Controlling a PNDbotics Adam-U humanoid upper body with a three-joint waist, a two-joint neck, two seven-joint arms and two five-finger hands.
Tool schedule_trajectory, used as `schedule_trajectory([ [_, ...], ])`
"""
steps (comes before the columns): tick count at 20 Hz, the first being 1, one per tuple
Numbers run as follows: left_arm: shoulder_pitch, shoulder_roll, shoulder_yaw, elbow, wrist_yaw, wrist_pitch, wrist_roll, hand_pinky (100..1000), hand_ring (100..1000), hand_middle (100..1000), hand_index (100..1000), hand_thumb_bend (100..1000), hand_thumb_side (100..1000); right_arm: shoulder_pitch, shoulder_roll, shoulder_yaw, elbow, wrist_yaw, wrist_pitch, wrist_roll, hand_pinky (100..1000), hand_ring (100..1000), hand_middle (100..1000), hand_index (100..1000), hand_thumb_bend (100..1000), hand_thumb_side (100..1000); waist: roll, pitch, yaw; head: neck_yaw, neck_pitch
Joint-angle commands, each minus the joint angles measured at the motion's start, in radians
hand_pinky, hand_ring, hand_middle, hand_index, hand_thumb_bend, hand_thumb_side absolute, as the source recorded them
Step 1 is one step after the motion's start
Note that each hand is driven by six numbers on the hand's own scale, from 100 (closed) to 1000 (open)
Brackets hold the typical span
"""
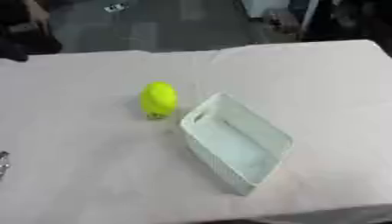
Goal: Pick up objects on the table and place them in the box.
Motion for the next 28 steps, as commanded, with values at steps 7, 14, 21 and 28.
schedule_trajectory([
  [7, 0.002, 0.029, 0.014, -0.013, -0.014, -0.006, 0.006, 511, 617, 773, 784, 313, 913, -0.002, -0.042, 0.026, -0.013, 0.065, -0.016, -0.05, 100, 258, 354, 497, 273, 695, 0.001, -0.005, -0.003, 0.027, -0.025],
  [14, -0.012, 0.038, 0.027, -0.013, -0.03, 0.01, 0.0, 542, 640, 790, 807, 325, 915, 0.018, -0.03, 0.051, -0.013, 0.167, -0.016, -0.146, 100, 278, 383, 528, 170, 845, -0.002, -0.01, 0.004, 0.014, -0.056],
  [21, -0.04, 0.202, 0.056, -0.013, -0.088, 0.023, -0.098, 567, 668, 802, 833, 333, 897, 0.024, -0.025, 0.085, -0.013, 0.332, -0.016, -0.289, 100, 283, 392, 540, 158, 862, 0.003, -0.011, 0.01, 0.0, -0.037],
  [28, -0.112, 0.431, 0.025, 0.072, -0.159, 0.02, -0.242, 638, 711, 813, 854, 343, 867, 0.005, -0.038, 0.127, -0.013, 0.465, -0.016, -0.418, 100, 283, 393, 541, 157, 863, 0.015, -0.012, -0.008, 0.025, -0.037],
])
